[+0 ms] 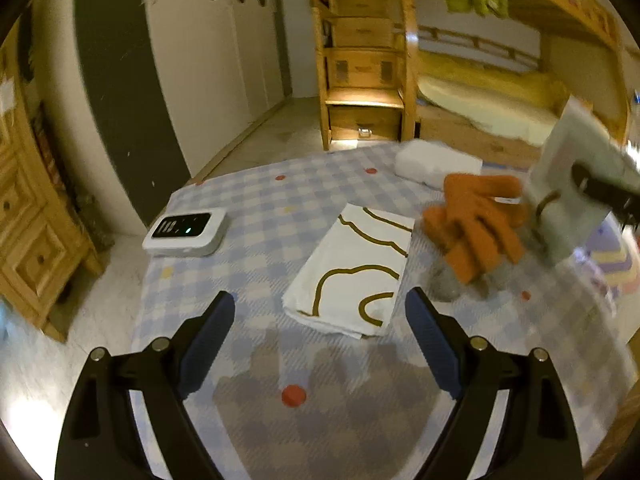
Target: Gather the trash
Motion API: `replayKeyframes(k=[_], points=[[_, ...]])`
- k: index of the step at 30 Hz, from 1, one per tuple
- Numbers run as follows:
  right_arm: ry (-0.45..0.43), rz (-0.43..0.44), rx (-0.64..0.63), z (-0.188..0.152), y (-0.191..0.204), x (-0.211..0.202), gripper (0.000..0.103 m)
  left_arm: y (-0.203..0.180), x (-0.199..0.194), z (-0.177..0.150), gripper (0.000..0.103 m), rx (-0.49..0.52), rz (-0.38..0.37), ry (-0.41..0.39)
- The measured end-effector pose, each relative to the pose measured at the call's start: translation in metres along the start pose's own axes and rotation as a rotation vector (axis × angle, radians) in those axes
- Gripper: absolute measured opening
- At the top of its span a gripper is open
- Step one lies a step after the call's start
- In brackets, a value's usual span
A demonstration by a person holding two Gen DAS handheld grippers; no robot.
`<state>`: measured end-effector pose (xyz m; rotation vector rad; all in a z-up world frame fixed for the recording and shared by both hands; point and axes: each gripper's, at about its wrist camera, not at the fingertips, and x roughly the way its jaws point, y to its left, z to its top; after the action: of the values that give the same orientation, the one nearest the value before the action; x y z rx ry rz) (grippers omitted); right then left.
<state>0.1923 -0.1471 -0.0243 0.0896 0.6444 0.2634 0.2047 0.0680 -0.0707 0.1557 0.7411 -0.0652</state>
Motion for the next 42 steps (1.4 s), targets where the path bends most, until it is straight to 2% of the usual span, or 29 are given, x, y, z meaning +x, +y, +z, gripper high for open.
replayKeyframes(k=[5,6,9,11,13,16,18,20,21,23,24,26,29,33,36,42], points=[[-0.006,-0.014,0.031,0.003,-0.012,-0.002,0.004,-0.008,0.026,0.008,0.078,0.023,-0.015,0.052],[-0.005,-0.015,0.034,0.003,-0.013,-0.002,0.004,-0.009,0.035,0.011,0.078,0.018,-0.029,0.086],[-0.004,-0.012,0.038,0.003,-0.016,-0.003,0.004,-0.005,0.045,0.014,0.078,-0.016,-0.049,0.123],[-0.003,-0.012,0.039,0.003,-0.016,-0.003,0.004,-0.002,0.050,0.016,0.078,-0.028,-0.030,0.130],[-0.001,-0.004,0.043,0.003,-0.017,-0.003,0.004,0.000,0.057,0.016,0.074,-0.029,-0.029,0.169],[0.003,0.002,0.037,0.003,-0.014,-0.002,0.004,0.005,0.058,0.016,0.068,-0.063,-0.072,0.187],[0.005,0.005,0.030,0.001,-0.013,-0.001,0.004,0.003,0.056,0.015,0.057,-0.039,-0.088,0.188],[0.008,0.007,0.029,0.001,-0.013,-0.001,0.004,-0.001,0.053,0.014,0.040,-0.010,-0.093,0.184],[0.008,0.007,0.029,0.000,-0.013,-0.001,0.004,-0.004,0.049,0.011,0.037,0.011,-0.094,0.179],[0.006,0.006,0.030,0.000,-0.013,-0.002,0.004,-0.006,0.046,0.010,0.011,0.016,-0.090,0.173],[0.005,0.007,0.029,0.000,-0.013,-0.002,0.004,-0.005,0.042,0.009,0.008,0.001,-0.094,0.168],[-0.003,0.007,0.031,0.000,-0.013,-0.003,0.004,0.001,0.026,0.006,0.005,-0.050,-0.116,0.115],[-0.024,0.007,0.037,0.000,-0.014,-0.007,0.004,-0.003,-0.008,0.008,0.004,-0.065,-0.130,0.000],[-0.073,-0.002,0.043,0.002,-0.016,-0.018,0.004,-0.021,-0.065,0.008,0.004,-0.034,-0.172,-0.194],[-0.116,-0.014,0.052,0.002,-0.021,-0.030,0.004,-0.038,-0.087,0.009,0.004,-0.015,-0.212,-0.271],[-0.190,-0.102,0.073,-0.008,-0.034,-0.062,0.004,-0.080,-0.079,0.021,0.004,0.011,-0.297,-0.249]])
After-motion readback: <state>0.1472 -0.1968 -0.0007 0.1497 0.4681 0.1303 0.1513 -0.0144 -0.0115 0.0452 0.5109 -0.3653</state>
